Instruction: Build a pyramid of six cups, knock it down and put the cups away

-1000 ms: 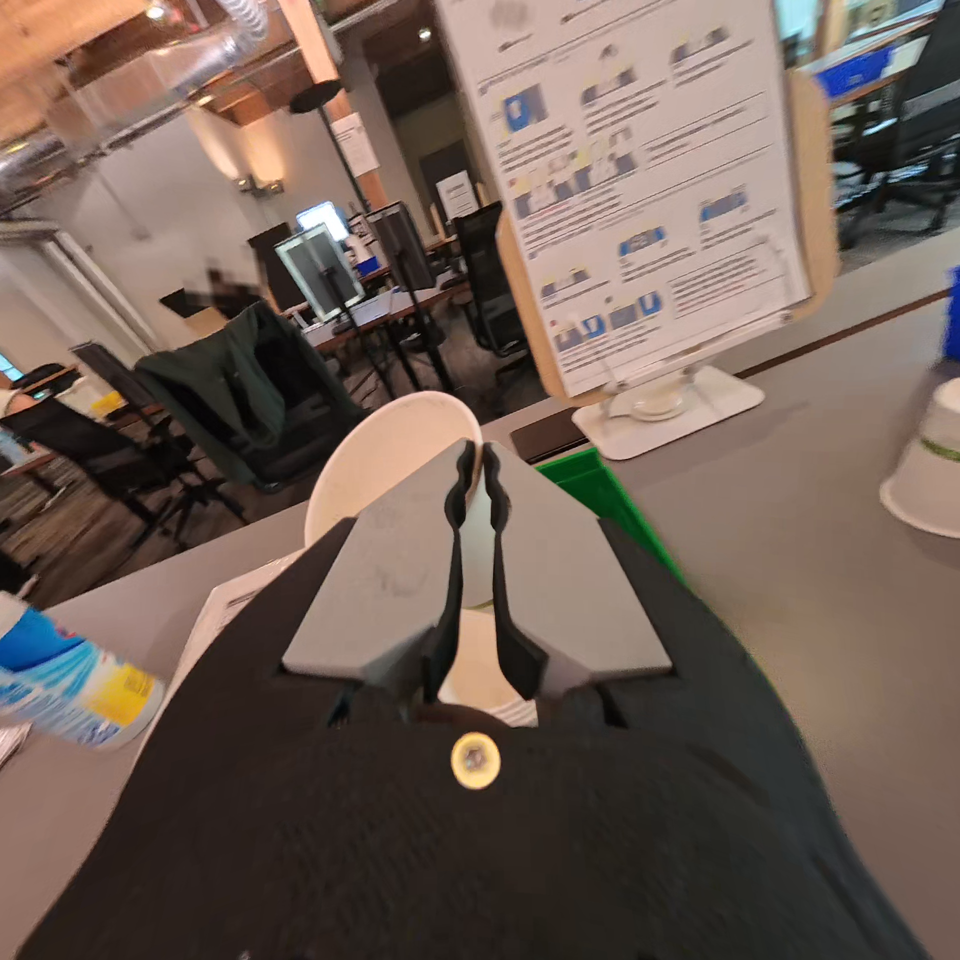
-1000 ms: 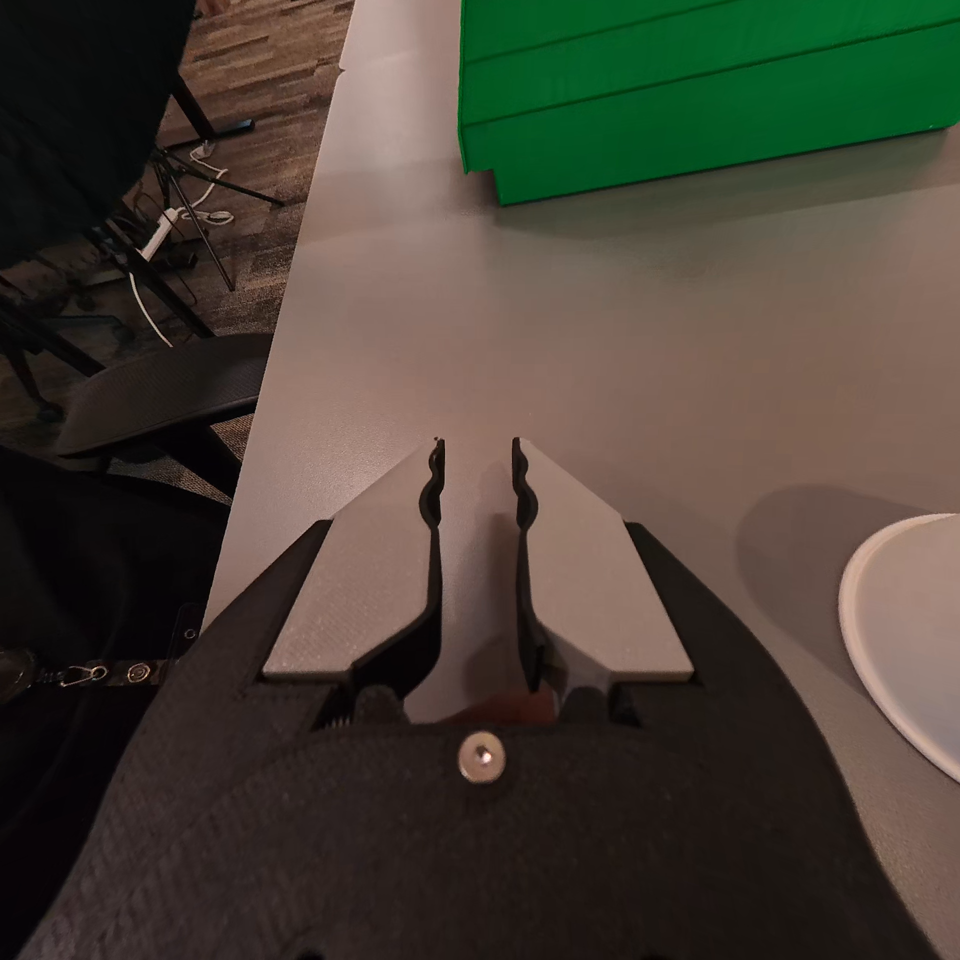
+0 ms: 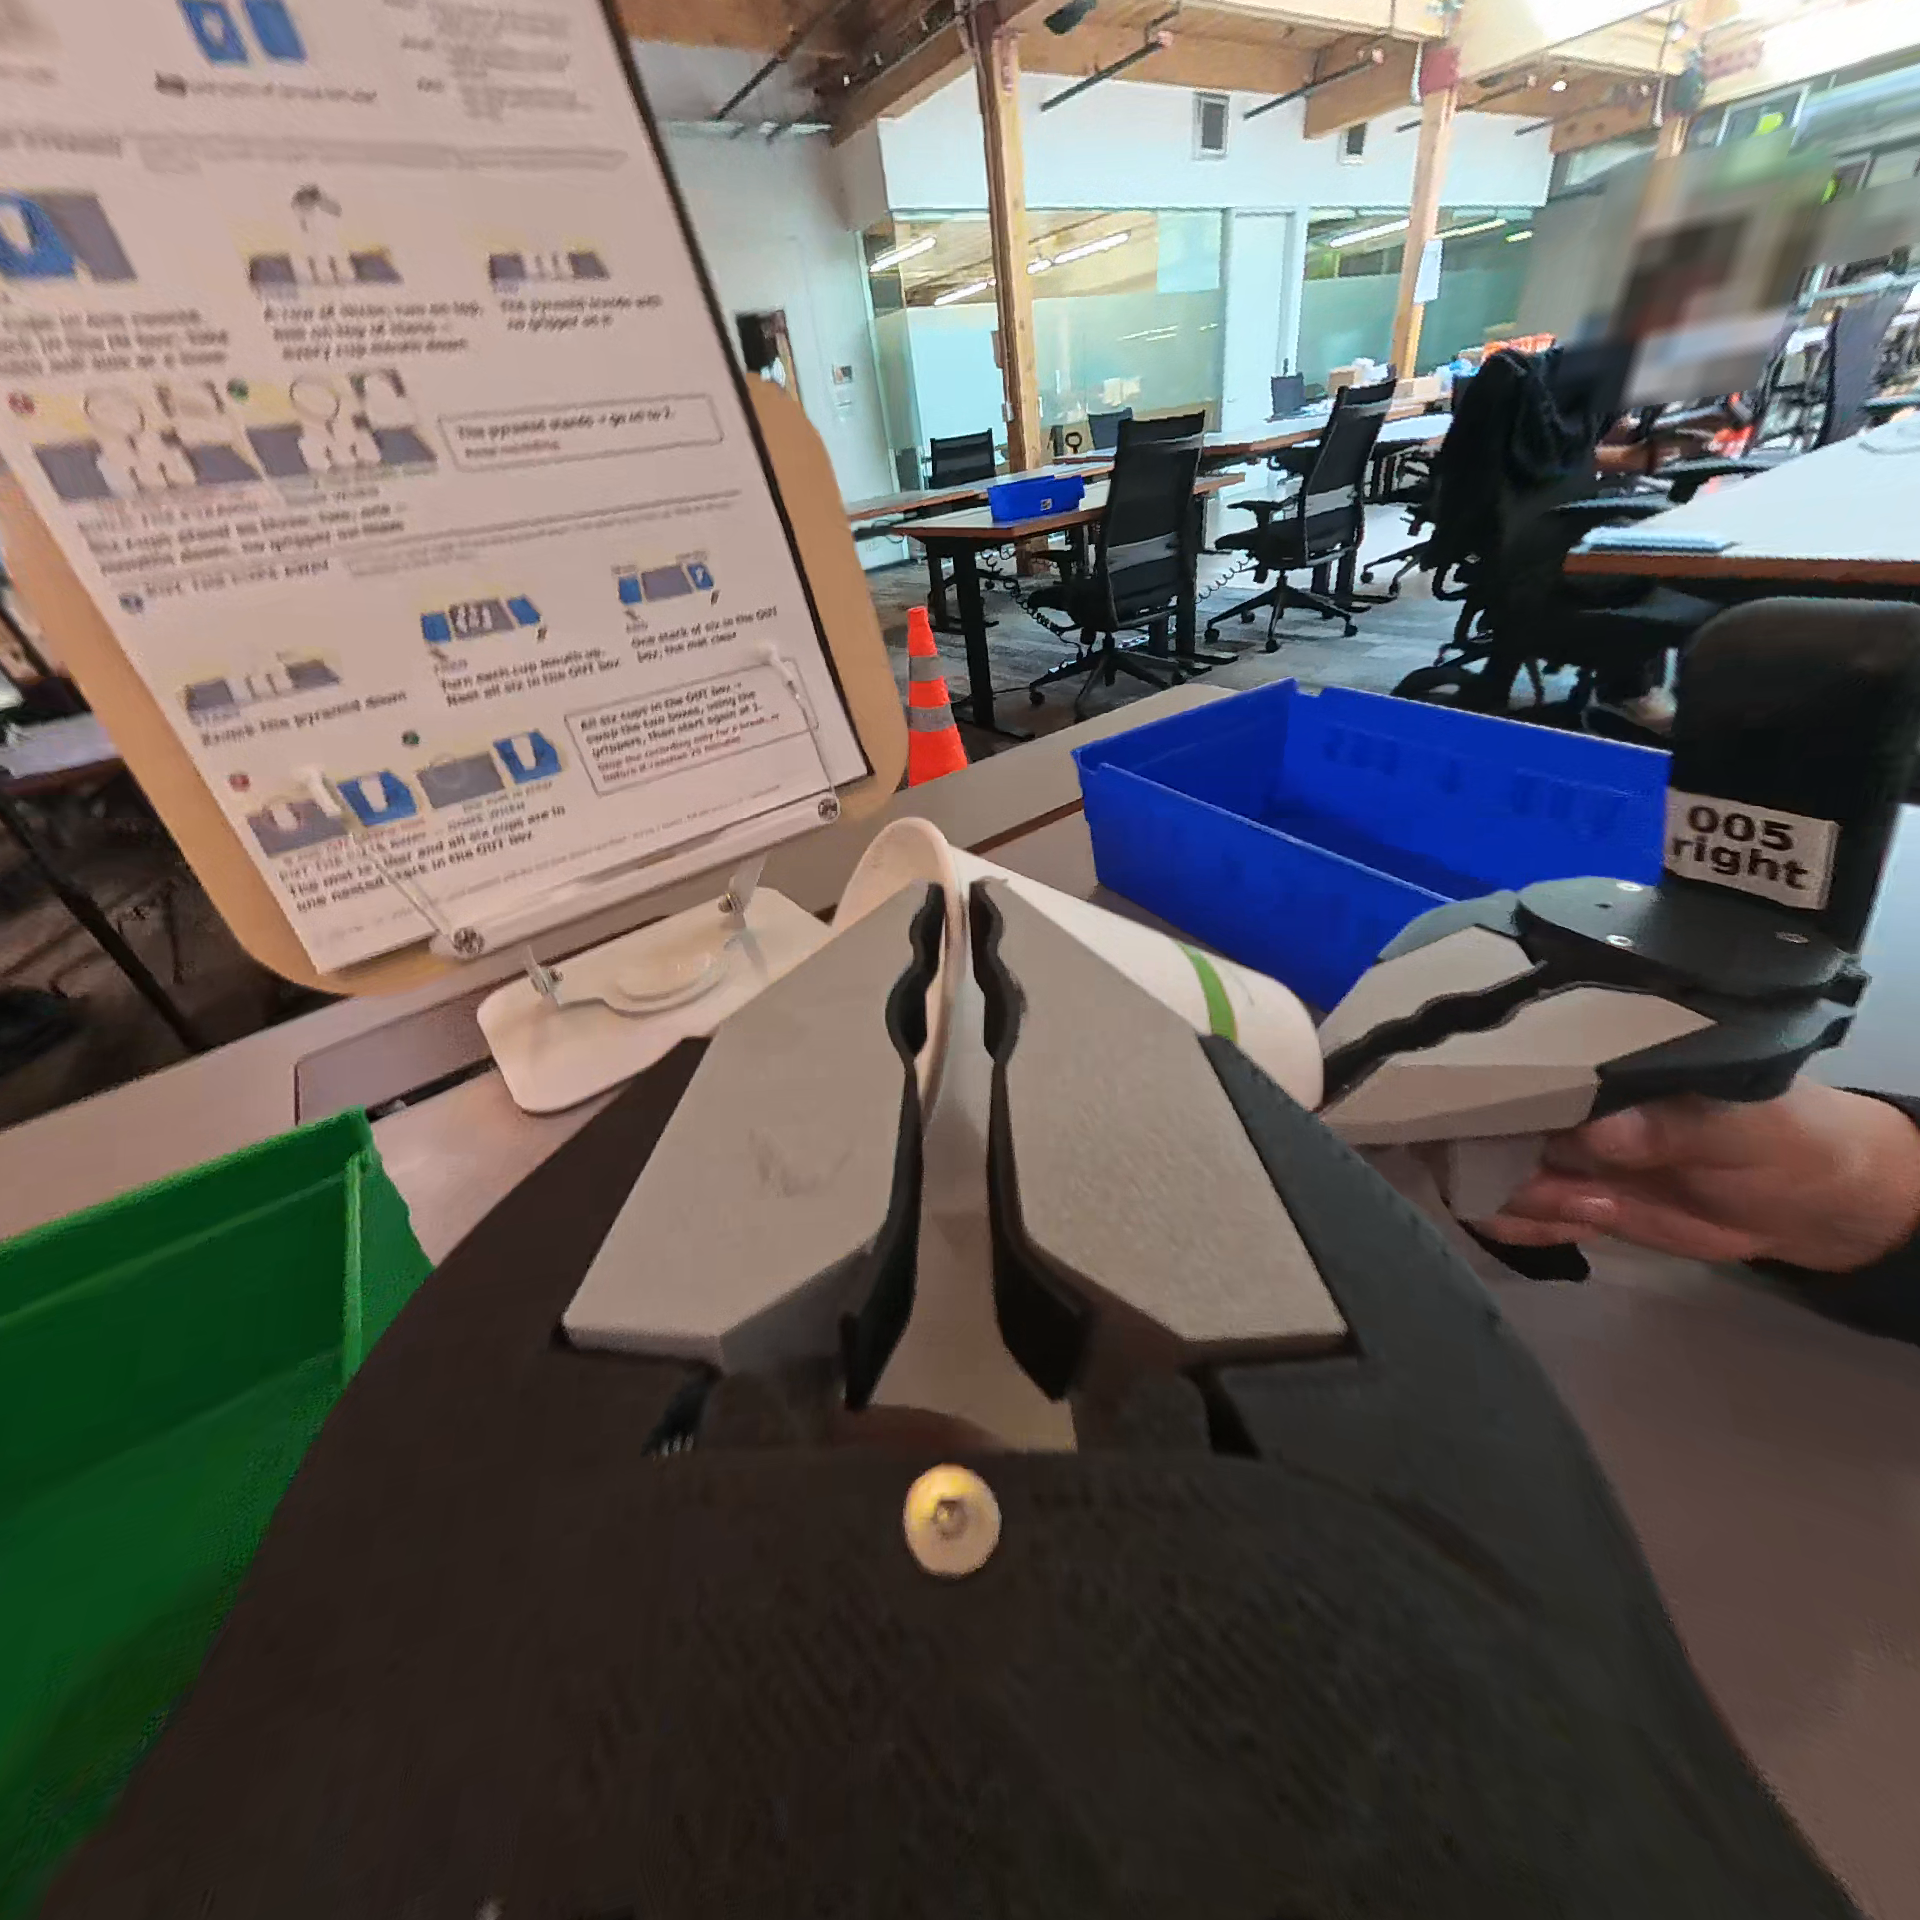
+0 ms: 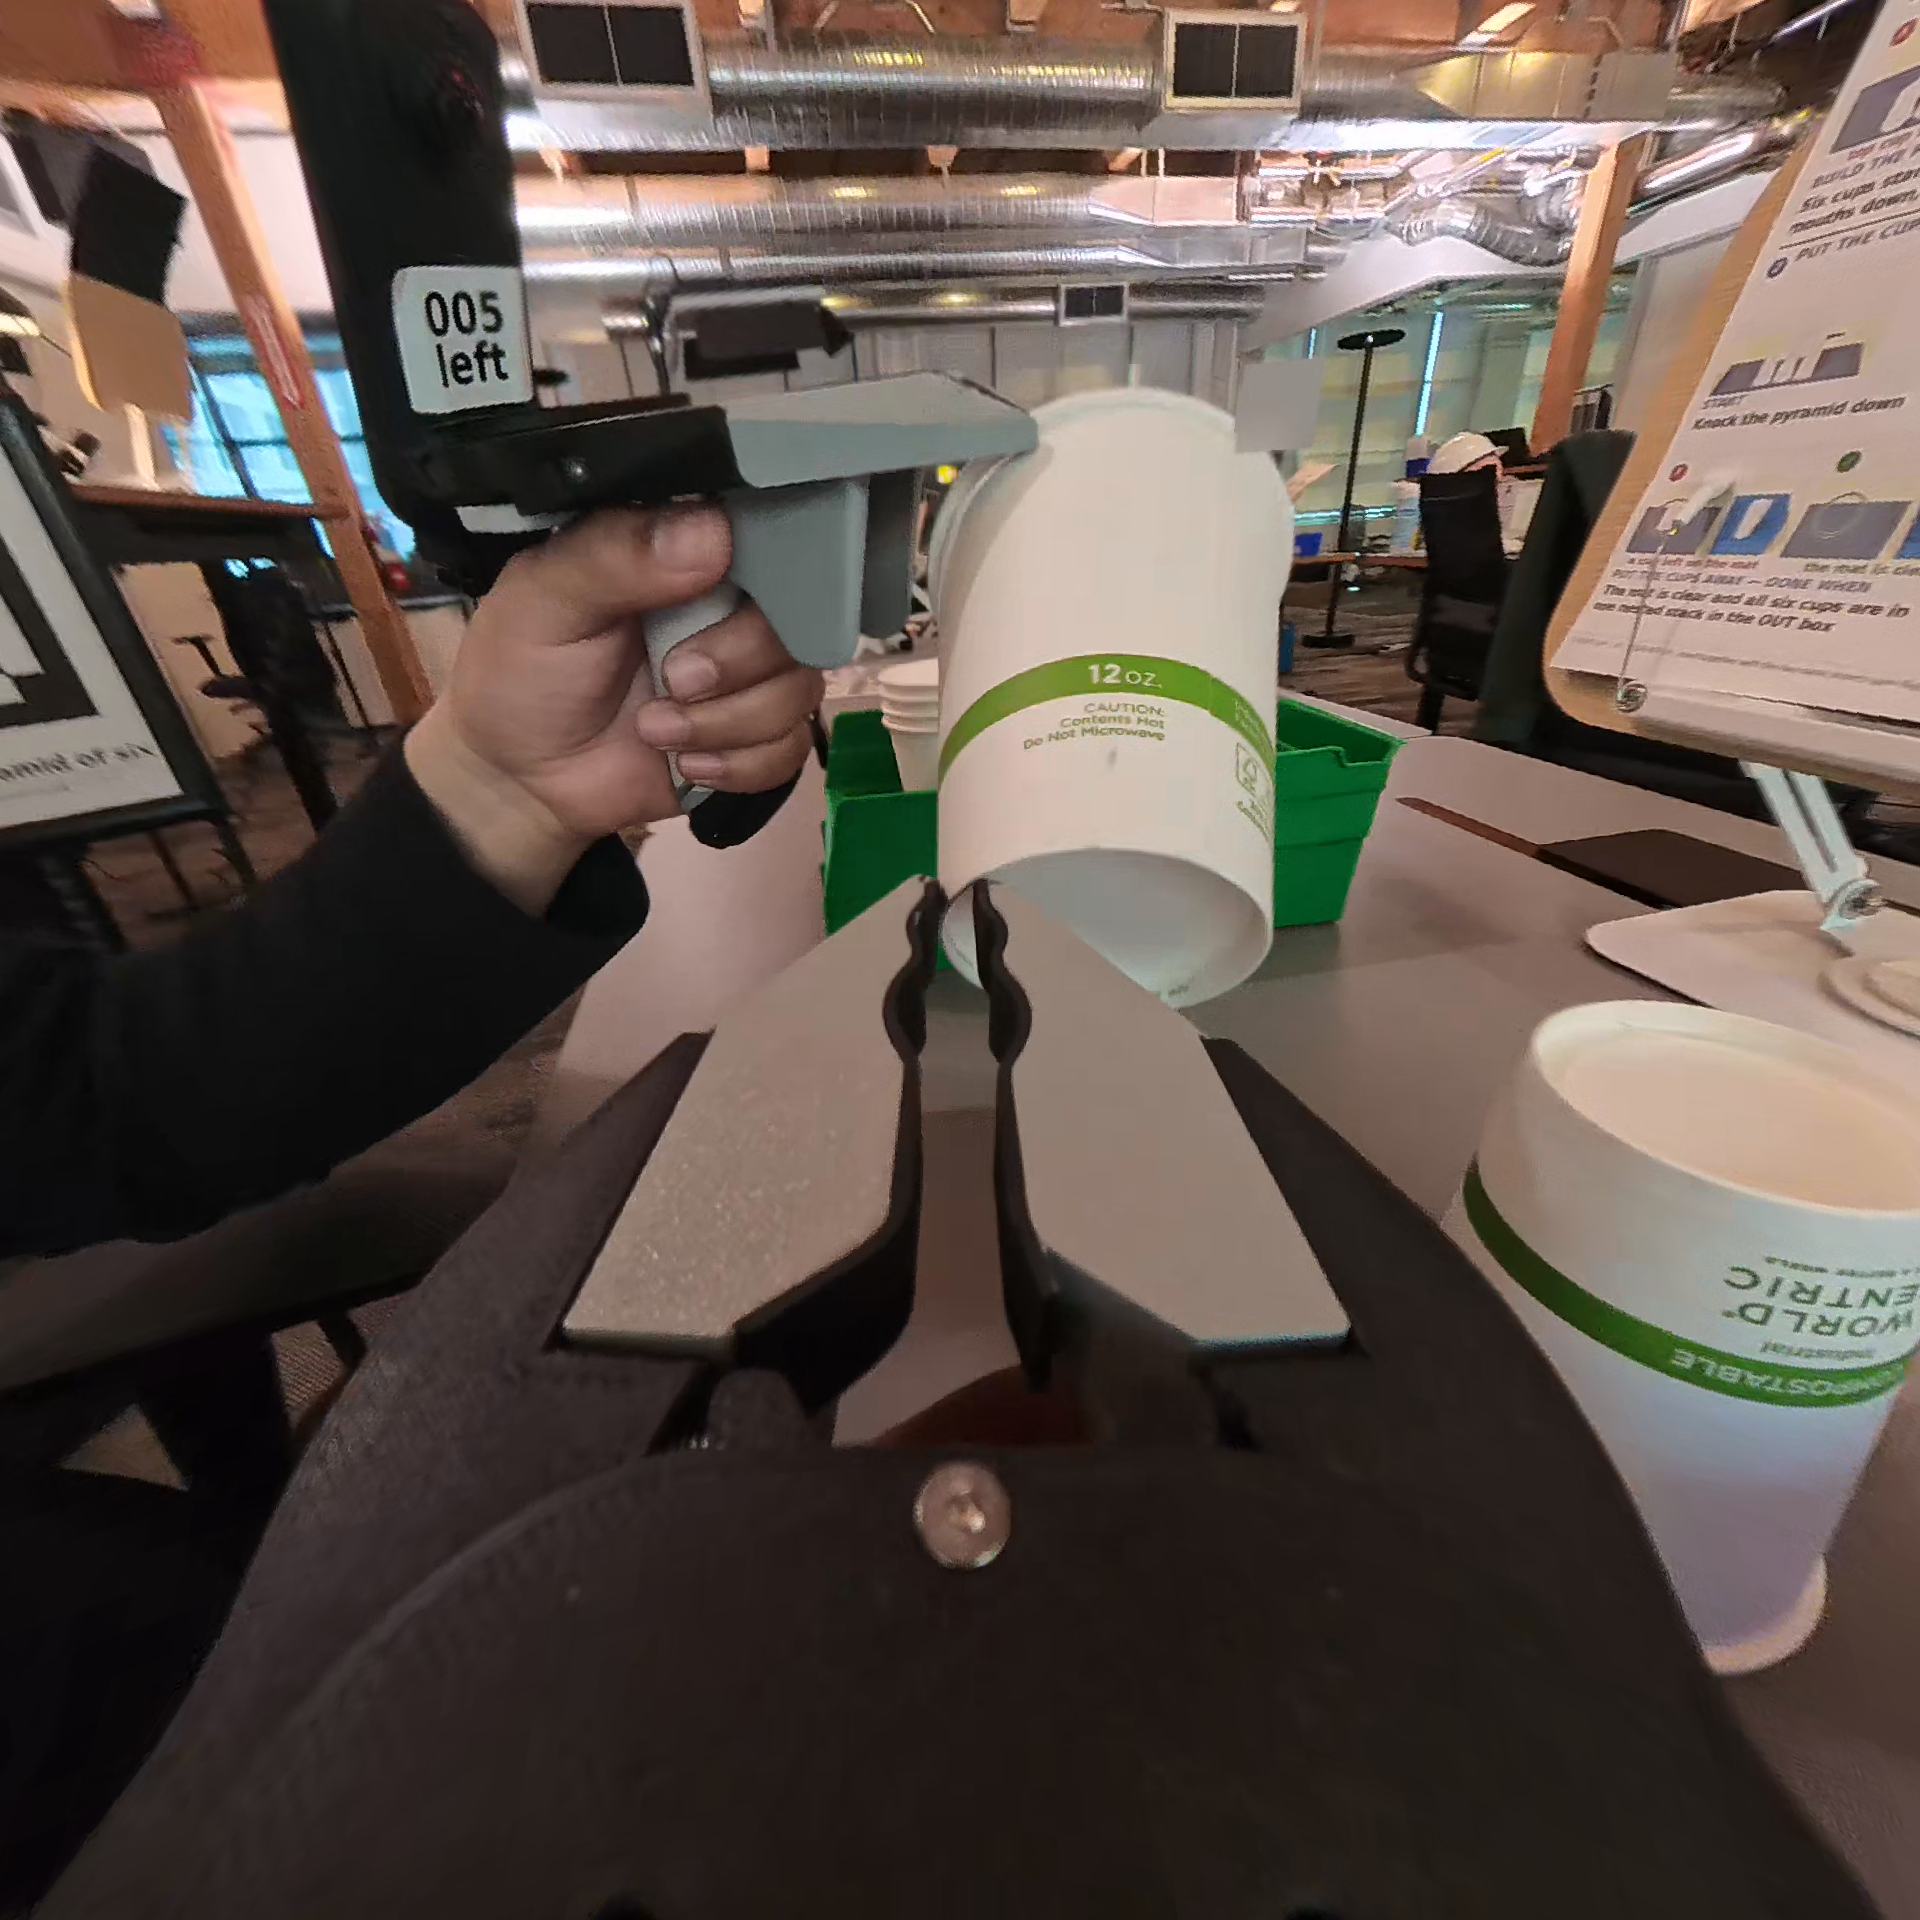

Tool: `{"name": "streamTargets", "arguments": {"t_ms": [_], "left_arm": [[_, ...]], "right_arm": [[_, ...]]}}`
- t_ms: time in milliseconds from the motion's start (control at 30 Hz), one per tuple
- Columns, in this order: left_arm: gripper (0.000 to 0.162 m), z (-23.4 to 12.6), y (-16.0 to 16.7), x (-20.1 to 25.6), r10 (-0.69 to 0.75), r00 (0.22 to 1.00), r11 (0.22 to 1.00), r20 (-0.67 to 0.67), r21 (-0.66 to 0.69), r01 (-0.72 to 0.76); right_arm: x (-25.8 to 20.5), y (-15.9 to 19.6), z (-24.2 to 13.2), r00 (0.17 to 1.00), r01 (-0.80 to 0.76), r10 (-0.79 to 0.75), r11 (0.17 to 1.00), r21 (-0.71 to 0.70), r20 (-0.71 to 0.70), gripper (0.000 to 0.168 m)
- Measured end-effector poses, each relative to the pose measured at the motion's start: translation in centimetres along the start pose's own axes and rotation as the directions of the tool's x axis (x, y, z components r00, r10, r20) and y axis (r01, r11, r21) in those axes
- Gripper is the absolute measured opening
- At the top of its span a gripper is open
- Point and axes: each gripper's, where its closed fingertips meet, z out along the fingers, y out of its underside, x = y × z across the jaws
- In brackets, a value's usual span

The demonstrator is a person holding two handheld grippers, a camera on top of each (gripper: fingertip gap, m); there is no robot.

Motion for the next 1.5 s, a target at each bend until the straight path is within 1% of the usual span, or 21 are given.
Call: {"name": "streamTargets", "arguments": {"t_ms": [200,300,400,467,533,600,700,800,867,900,967,1033,1100,1167,1233,1333,1400,1467,1500], "left_arm": [[0.004,-0.4,5.6,-2.4,-0.172,0.985,0.982,-0.002,-0.081,0.171],[0.002,-0.2,8.6,-2.9,-0.231,0.973,0.963,-0.009,-0.147,0.227],[0.002,0.5,11.8,-3.1,-0.225,0.974,0.943,-0.001,-0.254,0.217],[0.000,1.0,13.6,-3.2,-0.191,0.981,0.934,0.019,-0.304,0.188],[0.000,1.6,14.8,-2.1,-0.206,0.978,0.923,-0.033,-0.340,0.183],[0.000,2.1,15.7,-1.3,-0.231,0.971,0.908,-0.056,-0.370,0.195],[0.000,2.5,16.7,-0.8,-0.189,0.979,0.910,-0.070,-0.388,0.148],[0.000,2.6,17.8,-0.5,-0.169,0.983,0.905,-0.077,-0.407,0.124],[0.007,2.6,17.9,-0.7,-0.152,0.987,0.905,-0.055,-0.409,0.116],[0.009,2.6,17.8,-0.9,-0.147,0.988,0.909,-0.042,-0.400,0.118],[0.013,2.5,17.5,-1.1,-0.162,0.986,0.913,-0.034,-0.384,0.137],[0.019,2.4,17.5,-1.5,-0.190,0.982,0.911,-0.020,-0.377,0.169],[0.024,2.4,17.5,-2.0,-0.204,0.979,0.909,0.000,-0.372,0.190],[0.026,2.4,17.5,-2.1,-0.208,0.978,0.908,0.007,-0.371,0.195],[0.029,2.5,17.6,-2.0,-0.201,0.980,0.906,0.005,-0.378,0.188],[0.035,2.8,17.7,-1.9,-0.156,0.988,0.909,0.002,-0.390,0.145],[0.036,3.3,18.0,-1.8,-0.116,0.993,0.908,0.007,-0.404,0.109],[0.035,3.9,18.2,-2.0,-0.082,0.996,0.904,0.019,-0.420,0.082],[0.035,4.3,18.4,-2.1,-0.071,0.997,0.899,0.024,-0.432,0.074]], "right_arm": [[0.7,0.2,0.0,0.997,0.047,-0.048,0.999,-0.019,-0.054,0.000],[1.6,0.8,0.1,0.987,0.099,-0.107,0.992,-0.073,-0.116,0.000],[2.0,1.1,0.7,0.969,0.178,-0.197,0.975,-0.131,-0.147,0.000],[2.3,1.7,1.4,0.959,0.200,-0.234,0.958,-0.206,-0.157,0.000],[2.7,2.5,2.4,0.948,0.228,-0.281,0.926,-0.300,-0.148,0.000],[3.1,3.7,3.5,0.937,0.252,-0.328,0.871,-0.421,-0.117,0.000],[4.3,4.1,4.8,0.912,0.276,-0.397,0.779,-0.563,-0.102,0.000],[5.4,4.0,6.0,0.913,0.246,-0.397,0.718,-0.651,-0.093,0.000],[5.7,4.6,6.5,0.934,0.191,-0.345,0.696,-0.693,-0.089,0.000],[5.7,4.9,6.7,0.946,0.156,-0.310,0.698,-0.699,-0.098,0.000],[5.6,5.0,7.1,0.957,0.127,-0.270,0.721,-0.682,-0.107,0.005],[6.2,4.4,7.2,0.943,0.138,-0.302,0.741,-0.657,-0.142,0.020],[6.3,3.0,7.1,0.925,0.176,-0.338,0.785,-0.593,-0.172,0.020],[6.0,0.9,6.5,0.915,0.207,-0.348,0.839,-0.504,-0.203,0.020],[6.5,-1.4,4.8,0.893,0.228,-0.356,0.884,-0.407,-0.275,0.016],[9.7,-4.0,0.4,0.826,0.207,-0.325,0.935,-0.289,-0.461,0.006],[12.7,-4.3,-3.0,0.753,0.166,-0.298,0.949,-0.269,-0.587,0.000],[15.4,-3.8,-5.5,0.673,0.126,-0.300,0.947,-0.295,-0.676,0.000],[16.2,-3.7,-6.3,0.641,0.100,-0.287,0.951,-0.293,-0.712,0.000]]}}
